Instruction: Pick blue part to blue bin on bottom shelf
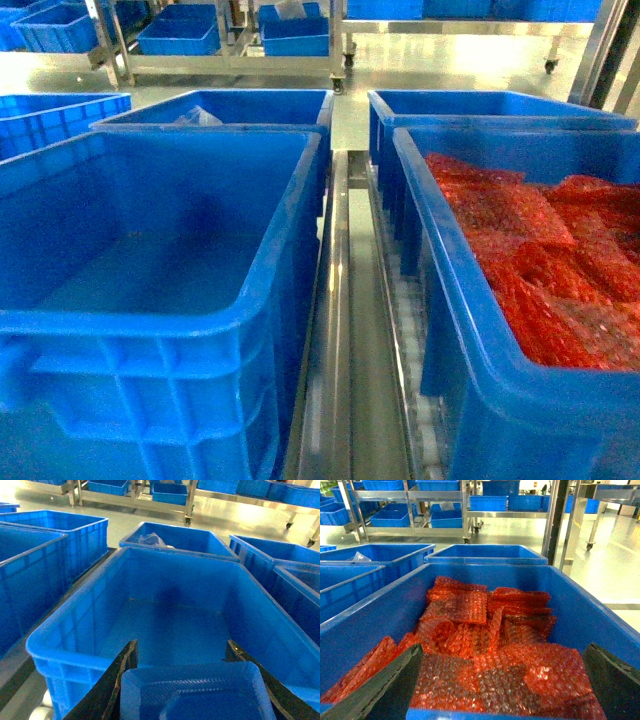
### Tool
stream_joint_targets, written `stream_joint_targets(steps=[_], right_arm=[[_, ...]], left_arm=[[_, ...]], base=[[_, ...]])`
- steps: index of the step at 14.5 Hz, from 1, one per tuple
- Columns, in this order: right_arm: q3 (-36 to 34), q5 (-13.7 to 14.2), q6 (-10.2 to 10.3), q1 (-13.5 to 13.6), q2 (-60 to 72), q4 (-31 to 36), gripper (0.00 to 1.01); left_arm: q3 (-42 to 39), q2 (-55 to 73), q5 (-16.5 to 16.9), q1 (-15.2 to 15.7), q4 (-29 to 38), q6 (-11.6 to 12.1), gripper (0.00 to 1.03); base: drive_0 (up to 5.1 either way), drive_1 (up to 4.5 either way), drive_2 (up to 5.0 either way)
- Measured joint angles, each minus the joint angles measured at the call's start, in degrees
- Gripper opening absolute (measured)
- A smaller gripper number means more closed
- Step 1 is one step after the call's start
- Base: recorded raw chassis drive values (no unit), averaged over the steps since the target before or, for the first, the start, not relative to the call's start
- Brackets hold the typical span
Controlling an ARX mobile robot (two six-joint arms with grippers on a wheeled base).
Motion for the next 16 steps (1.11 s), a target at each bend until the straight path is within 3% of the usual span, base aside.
stream_joint_targets(steps=[16], right_arm=[[0.0,0.0,0.0,0.0,0.0,0.0,0.98]], left_arm=[[0.0,0.1,0.0,0.0,0.0,0.0,0.43]], base=[[0.0,0.08,-0.1]])
